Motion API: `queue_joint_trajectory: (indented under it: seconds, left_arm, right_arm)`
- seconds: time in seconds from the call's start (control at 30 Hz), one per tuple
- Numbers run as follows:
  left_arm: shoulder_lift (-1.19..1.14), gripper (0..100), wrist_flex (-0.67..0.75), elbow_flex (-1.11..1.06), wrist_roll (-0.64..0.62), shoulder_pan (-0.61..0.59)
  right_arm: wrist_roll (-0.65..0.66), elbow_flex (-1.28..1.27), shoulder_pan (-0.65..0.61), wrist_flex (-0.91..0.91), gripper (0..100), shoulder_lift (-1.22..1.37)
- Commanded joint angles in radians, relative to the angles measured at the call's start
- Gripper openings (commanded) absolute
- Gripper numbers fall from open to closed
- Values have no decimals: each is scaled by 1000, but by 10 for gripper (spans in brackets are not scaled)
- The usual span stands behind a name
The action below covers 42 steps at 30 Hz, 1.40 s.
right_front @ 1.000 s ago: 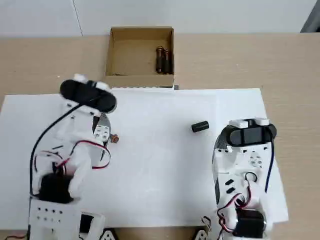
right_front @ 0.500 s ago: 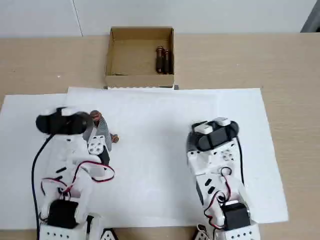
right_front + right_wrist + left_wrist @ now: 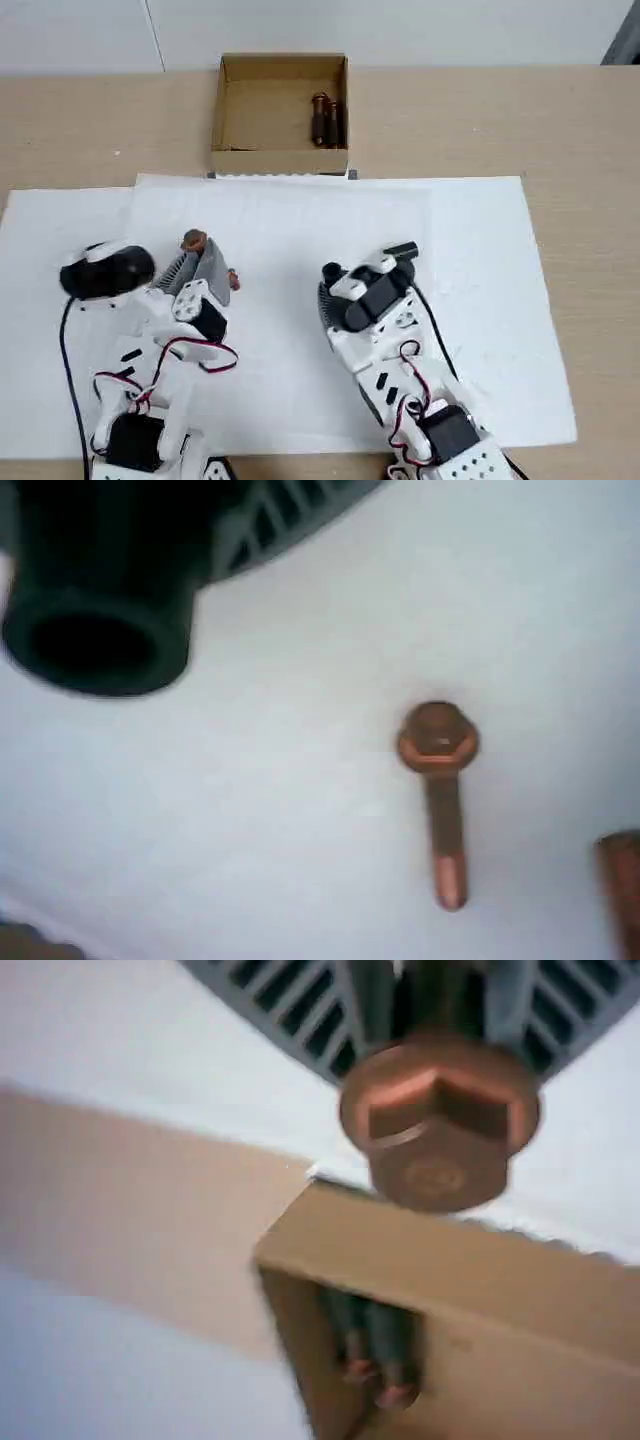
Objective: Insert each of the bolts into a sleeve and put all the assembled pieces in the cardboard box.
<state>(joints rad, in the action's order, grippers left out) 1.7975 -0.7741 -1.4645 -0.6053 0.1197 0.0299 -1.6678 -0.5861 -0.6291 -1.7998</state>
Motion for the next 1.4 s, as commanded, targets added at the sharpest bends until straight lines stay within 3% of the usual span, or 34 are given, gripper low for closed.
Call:
queue_joint_trajectory:
  seconds: [0.0, 0.27, 0.6, 1.17, 1.37]
  left_arm:
    - [14, 8, 81, 7, -37, 49]
    - [14, 6, 153, 7, -38, 222]
    - [14, 6, 155, 7, -38, 327]
    - [14, 6, 157, 10, -31, 321]
    - [12, 6, 212, 5, 55, 287]
  right_arm:
    - [63, -15, -58, 28, 2, -13]
    - [123, -15, -147, 25, 2, -13]
    - [184, -15, -156, 30, 2, -13]
    - [192, -14, -153, 30, 2, -13]
    - [190, -14, -153, 30, 2, -13]
